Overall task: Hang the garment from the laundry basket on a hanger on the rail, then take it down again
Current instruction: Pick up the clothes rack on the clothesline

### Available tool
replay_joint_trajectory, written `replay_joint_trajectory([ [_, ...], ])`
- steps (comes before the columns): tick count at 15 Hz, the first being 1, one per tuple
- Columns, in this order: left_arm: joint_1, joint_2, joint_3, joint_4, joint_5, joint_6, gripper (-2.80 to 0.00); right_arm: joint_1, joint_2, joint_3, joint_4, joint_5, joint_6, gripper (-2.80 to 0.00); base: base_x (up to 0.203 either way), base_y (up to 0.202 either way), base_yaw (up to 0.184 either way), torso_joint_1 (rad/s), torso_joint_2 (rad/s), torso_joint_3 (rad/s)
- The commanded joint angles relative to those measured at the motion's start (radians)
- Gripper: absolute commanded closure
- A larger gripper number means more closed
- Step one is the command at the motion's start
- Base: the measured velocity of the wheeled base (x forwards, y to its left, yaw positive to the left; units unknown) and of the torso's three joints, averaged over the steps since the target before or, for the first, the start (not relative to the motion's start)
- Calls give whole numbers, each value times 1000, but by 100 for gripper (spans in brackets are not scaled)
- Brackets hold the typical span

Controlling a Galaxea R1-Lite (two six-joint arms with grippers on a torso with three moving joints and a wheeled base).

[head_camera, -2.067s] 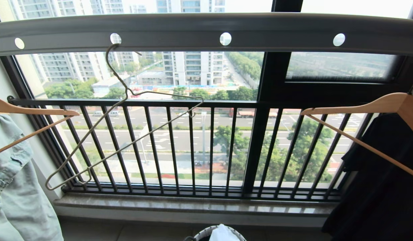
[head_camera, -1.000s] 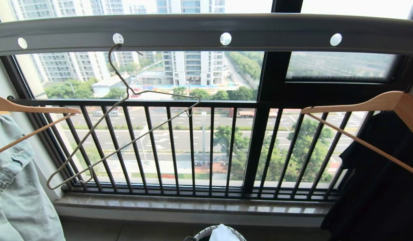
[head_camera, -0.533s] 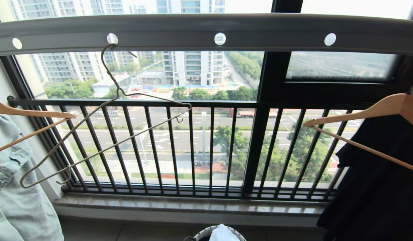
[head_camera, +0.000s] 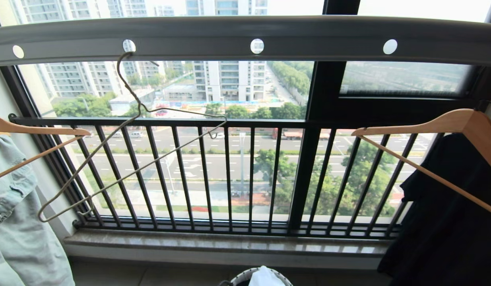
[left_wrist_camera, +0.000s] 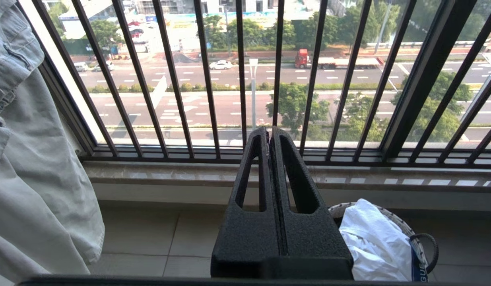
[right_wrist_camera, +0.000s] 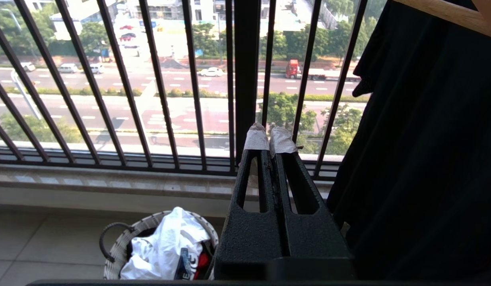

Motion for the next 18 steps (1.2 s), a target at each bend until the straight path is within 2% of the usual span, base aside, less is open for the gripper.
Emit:
replay_joint_trajectory([
  [1,0,33,-80,7,2,0,0,1,0,-1,0,0,0,0,0,0,0,0,0,0],
  [5,0,162,-243,62,2,3,0,1,0,0,0,0,0,0,0,0,0,0,0,0],
  [10,-3,283,-453,228,-7,31,0,1,0,0,0,0,0,0,0,0,0,0,0,0],
  [13,-28,363,-641,395,-27,34,0,1,0,1,0,0,0,0,0,0,0,0,0,0],
  [18,-72,609,-1050,735,-92,38,0,0,2,0,0,0,0,0,0,0,0,0,0,0],
])
